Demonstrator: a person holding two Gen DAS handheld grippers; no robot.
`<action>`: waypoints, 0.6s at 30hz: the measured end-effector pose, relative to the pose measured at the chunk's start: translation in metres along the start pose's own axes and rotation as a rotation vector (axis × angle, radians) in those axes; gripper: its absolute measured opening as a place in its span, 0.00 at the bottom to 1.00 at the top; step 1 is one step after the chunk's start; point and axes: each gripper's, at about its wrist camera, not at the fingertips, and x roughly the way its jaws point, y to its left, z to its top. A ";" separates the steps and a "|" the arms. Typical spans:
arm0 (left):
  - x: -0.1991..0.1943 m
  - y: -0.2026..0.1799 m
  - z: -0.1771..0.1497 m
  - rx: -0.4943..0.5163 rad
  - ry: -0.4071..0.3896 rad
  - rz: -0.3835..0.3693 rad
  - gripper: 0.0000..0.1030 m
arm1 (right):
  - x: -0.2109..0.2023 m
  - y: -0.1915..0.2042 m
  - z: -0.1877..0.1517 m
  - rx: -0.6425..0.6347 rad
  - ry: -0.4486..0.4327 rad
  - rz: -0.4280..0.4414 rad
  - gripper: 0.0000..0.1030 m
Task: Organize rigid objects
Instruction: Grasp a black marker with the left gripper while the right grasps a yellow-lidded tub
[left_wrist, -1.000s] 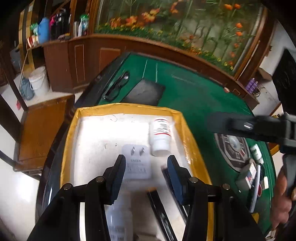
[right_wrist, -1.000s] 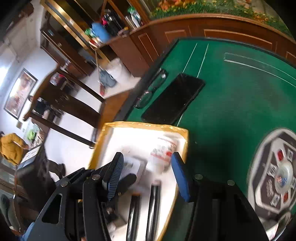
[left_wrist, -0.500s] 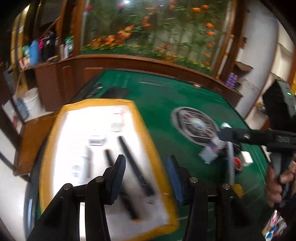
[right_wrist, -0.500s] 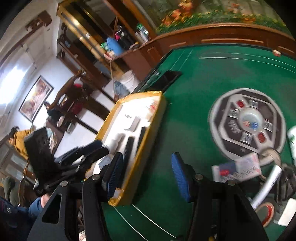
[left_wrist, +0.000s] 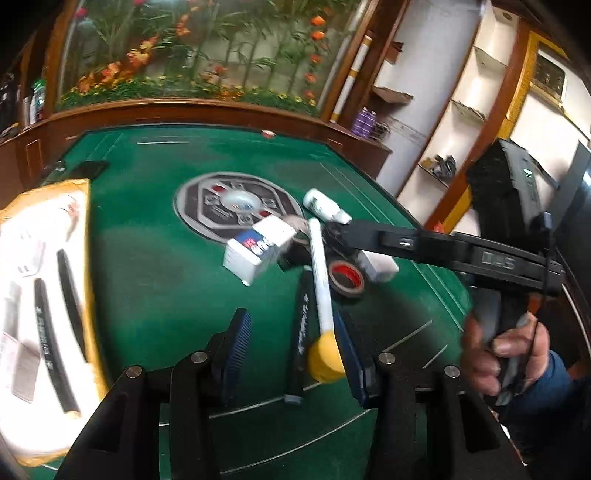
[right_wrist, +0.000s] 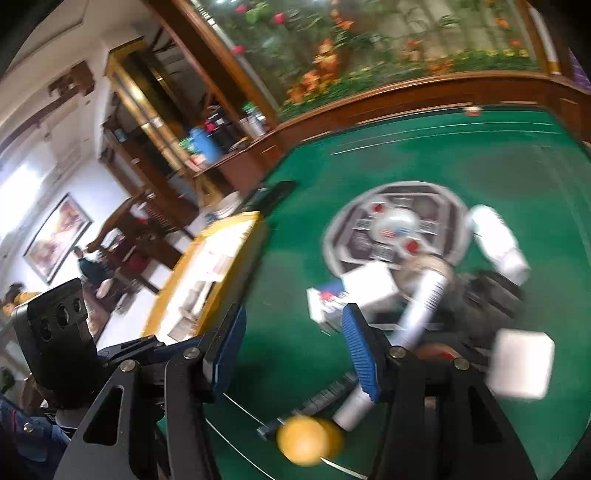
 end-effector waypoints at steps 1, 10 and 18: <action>0.002 -0.001 -0.001 -0.001 0.008 0.014 0.48 | -0.007 -0.005 -0.008 0.008 -0.009 -0.011 0.52; 0.013 0.006 -0.006 -0.051 0.074 -0.014 0.42 | -0.055 -0.018 -0.078 0.168 -0.037 -0.066 0.53; 0.043 -0.010 -0.007 0.026 0.154 0.094 0.34 | -0.083 0.002 -0.107 0.054 -0.040 -0.088 0.53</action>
